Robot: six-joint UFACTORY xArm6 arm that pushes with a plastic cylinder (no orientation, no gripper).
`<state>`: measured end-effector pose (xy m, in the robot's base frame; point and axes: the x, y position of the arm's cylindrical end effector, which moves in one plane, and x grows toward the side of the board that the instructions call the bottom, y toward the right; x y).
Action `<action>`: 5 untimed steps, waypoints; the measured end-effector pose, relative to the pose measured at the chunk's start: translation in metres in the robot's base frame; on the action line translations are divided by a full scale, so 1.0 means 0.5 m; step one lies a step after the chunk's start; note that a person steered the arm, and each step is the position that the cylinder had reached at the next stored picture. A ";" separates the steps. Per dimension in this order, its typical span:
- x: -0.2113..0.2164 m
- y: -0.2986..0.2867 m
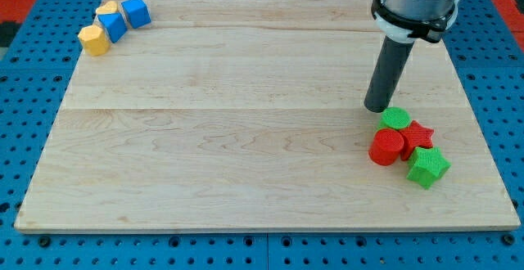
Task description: Move the arm towards the left center of the board
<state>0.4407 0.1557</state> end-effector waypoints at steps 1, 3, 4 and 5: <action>0.000 0.000; -0.123 -0.123; -0.119 -0.272; -0.100 -0.462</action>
